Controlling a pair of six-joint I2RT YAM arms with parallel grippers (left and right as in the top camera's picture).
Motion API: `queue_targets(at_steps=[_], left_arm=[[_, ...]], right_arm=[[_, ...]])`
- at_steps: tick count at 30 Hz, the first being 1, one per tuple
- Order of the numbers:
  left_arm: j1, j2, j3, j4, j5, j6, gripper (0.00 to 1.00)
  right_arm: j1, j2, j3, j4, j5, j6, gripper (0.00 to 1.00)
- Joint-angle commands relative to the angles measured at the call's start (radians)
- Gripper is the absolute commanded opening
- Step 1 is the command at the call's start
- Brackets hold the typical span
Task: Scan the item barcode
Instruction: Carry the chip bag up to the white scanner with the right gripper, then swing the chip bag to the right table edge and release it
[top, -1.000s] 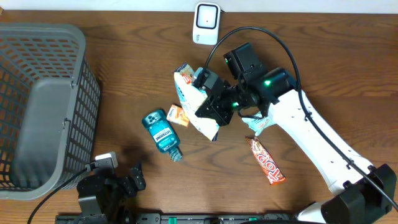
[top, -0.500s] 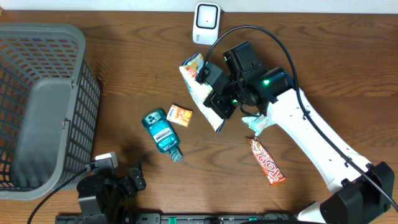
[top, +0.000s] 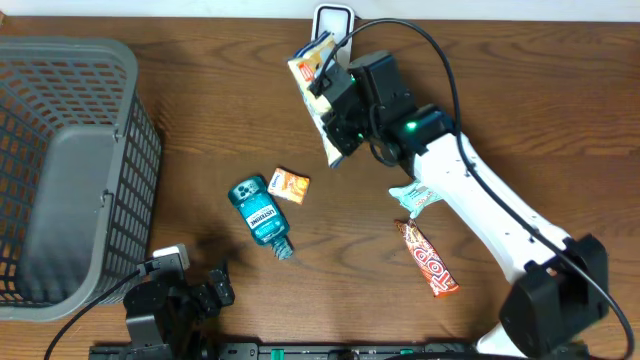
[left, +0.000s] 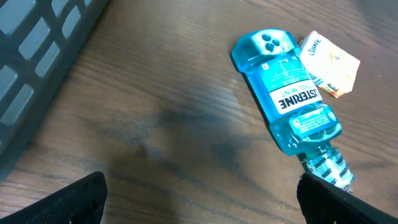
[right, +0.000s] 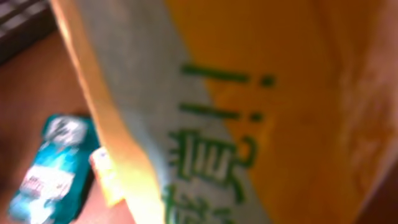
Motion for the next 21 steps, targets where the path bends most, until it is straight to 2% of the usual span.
queue_targets(at_steps=[1,4,8,11,15,21], left_arm=[[0.001,-0.002,-0.005,-0.037,0.003,-0.005,0.98],[0.001,-0.002,-0.005,-0.037,0.003,-0.005,0.98],[0.001,-0.002,-0.005,-0.037,0.003,-0.005,0.98],[0.001,-0.002,-0.005,-0.037,0.003,-0.005,0.98],[0.001,-0.002,-0.005,-0.037,0.003,-0.005,0.98],[0.001,-0.002,-0.005,-0.037,0.003,-0.005,0.98]], right_arm=[[-0.018,0.057,0.002,0.095,0.083,0.034,0.01],[-0.035,0.112,0.002,0.245,0.083,0.055,0.01],[-0.055,0.209,0.002,0.538,0.082,0.059,0.01],[-0.064,0.264,0.014,0.672,0.083,0.086,0.01],[-0.080,0.367,0.121,0.724,0.079,0.095,0.01],[-0.103,0.568,0.447,0.628,0.080,0.084,0.01]])
